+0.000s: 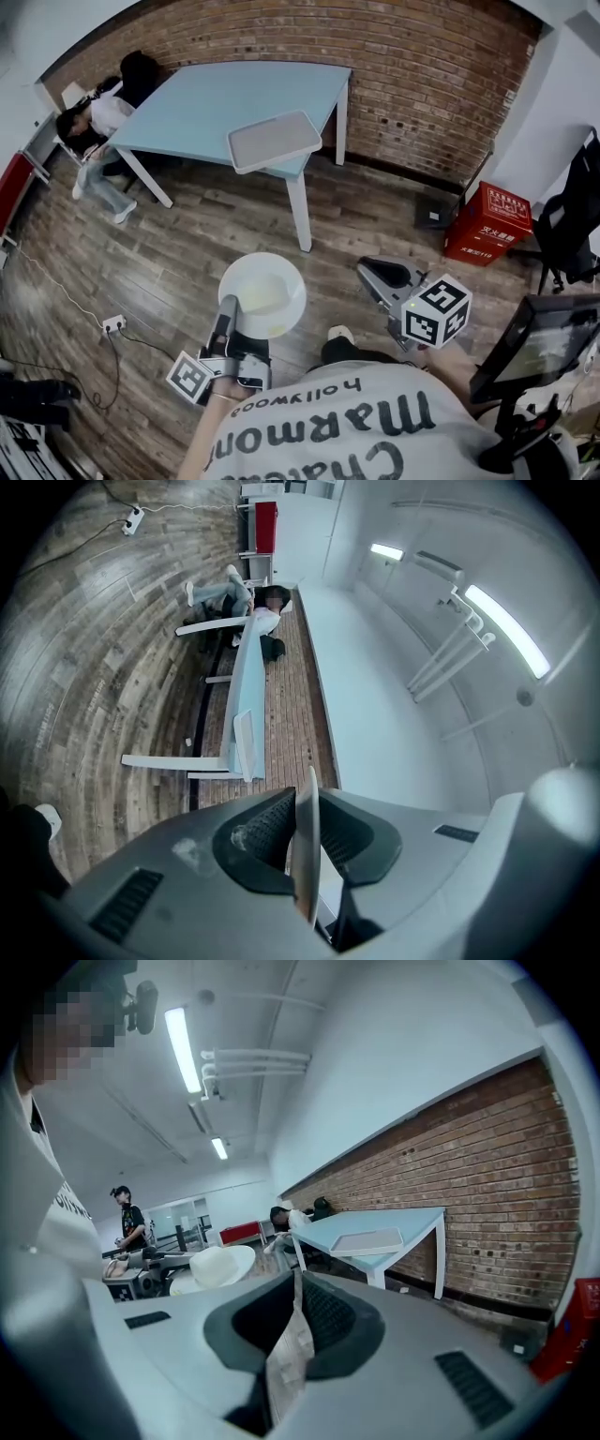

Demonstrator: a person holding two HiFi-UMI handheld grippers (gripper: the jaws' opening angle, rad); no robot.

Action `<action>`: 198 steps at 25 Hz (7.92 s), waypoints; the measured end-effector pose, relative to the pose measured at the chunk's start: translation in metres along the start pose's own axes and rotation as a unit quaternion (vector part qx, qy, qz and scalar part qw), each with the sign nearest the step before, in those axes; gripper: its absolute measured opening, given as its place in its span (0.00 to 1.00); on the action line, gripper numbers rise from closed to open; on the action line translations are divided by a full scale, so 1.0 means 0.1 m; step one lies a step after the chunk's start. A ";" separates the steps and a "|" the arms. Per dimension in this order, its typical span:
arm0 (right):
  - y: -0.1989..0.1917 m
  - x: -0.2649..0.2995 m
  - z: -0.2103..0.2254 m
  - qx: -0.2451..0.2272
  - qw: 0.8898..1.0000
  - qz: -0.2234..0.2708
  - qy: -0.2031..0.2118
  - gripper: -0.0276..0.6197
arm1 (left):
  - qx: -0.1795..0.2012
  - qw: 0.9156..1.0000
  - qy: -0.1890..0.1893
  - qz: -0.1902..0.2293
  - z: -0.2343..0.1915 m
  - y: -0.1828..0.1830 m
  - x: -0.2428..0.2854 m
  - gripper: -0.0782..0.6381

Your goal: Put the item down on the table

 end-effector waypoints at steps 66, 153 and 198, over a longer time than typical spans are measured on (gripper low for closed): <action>1.34 3.13 2.33 0.049 0.996 -0.075 -0.001 0.08 | 0.005 0.999 0.047 0.023 -1.01 1.62 3.54 0.16; 1.82 4.50 3.84 0.074 0.987 -0.143 0.023 0.08 | 0.514 0.796 0.257 -0.190 -2.17 1.76 5.97 0.20; 2.01 4.73 3.20 0.023 0.989 -0.118 0.080 0.08 | 0.543 0.806 0.141 -0.192 -1.39 2.10 5.48 0.20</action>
Point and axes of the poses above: the fingertips, and each gripper's own axes: x forward along the fingers, z to its right, y out of its top, the point moved 8 cm from there along -x, backward along the fingers, and after that the axes turned 5 degrees about x, right-handed, at the moved point
